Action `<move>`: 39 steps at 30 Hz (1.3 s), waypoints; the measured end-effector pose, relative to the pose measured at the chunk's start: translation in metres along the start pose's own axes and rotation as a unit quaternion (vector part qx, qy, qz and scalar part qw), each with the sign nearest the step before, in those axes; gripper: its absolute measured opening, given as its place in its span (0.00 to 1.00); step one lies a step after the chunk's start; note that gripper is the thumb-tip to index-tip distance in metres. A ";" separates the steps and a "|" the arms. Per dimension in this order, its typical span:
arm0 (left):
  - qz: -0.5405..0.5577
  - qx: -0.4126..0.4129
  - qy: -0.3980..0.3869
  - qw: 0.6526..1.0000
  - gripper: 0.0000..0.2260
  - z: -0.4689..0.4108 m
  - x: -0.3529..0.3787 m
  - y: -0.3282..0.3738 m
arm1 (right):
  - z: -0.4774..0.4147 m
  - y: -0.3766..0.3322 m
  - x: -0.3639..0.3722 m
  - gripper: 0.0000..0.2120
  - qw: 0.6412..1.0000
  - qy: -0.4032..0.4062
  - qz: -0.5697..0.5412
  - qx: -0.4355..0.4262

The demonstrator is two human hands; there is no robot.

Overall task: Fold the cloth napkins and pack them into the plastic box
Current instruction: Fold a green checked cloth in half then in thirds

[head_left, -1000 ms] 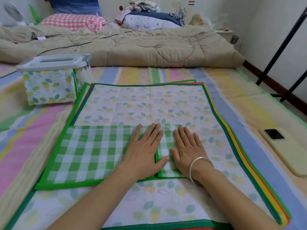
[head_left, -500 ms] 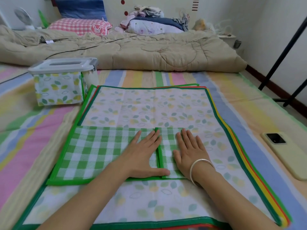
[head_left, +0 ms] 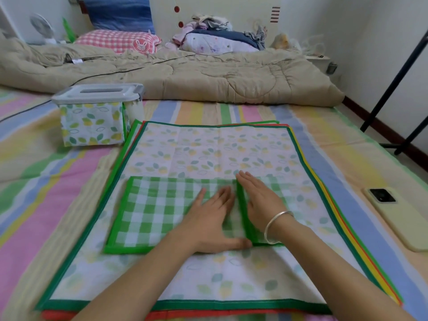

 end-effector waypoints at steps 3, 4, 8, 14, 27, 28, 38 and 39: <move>0.066 0.030 0.042 0.996 0.49 -0.010 -0.006 0.023 | -0.004 0.003 0.007 0.28 0.994 0.009 -0.108 0.024; 0.099 0.040 0.056 0.993 0.44 -0.010 -0.010 0.027 | -0.005 0.007 0.011 0.26 0.991 0.010 -0.130 0.042; 0.222 -0.053 0.194 0.954 0.18 0.017 -0.045 -0.015 | -0.003 0.007 0.020 0.23 0.990 0.006 -0.131 0.041; 0.141 -0.351 0.284 0.881 0.11 0.103 -0.074 -0.131 | -0.002 -0.021 0.029 0.26 0.997 -0.062 0.041 0.010; 0.159 -0.444 0.127 0.873 0.14 0.118 -0.045 -0.161 | -0.012 -0.054 0.056 0.29 0.978 -0.095 0.188 0.000; 0.154 -0.448 0.113 0.873 0.15 0.117 -0.045 -0.163 | -0.011 -0.054 0.058 0.29 0.978 -0.107 0.179 0.000; 0.312 -0.427 0.049 0.847 0.20 0.107 -0.050 -0.170 | -0.010 -0.052 0.073 0.35 0.982 -0.105 0.154 -0.004; 0.324 -0.417 0.047 0.848 0.17 0.106 -0.048 -0.170 | -0.010 -0.052 0.074 0.37 0.982 -0.103 0.156 -0.005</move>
Point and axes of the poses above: each hand's wrist, its own z-axis away from the middle knuckle, its own x-axis out of the palm, y = z × x, the point moved 8 cm from there along -z, towards the middle knuckle, and after that the axes turned 1 degree about -y, right-handed, at the moved point
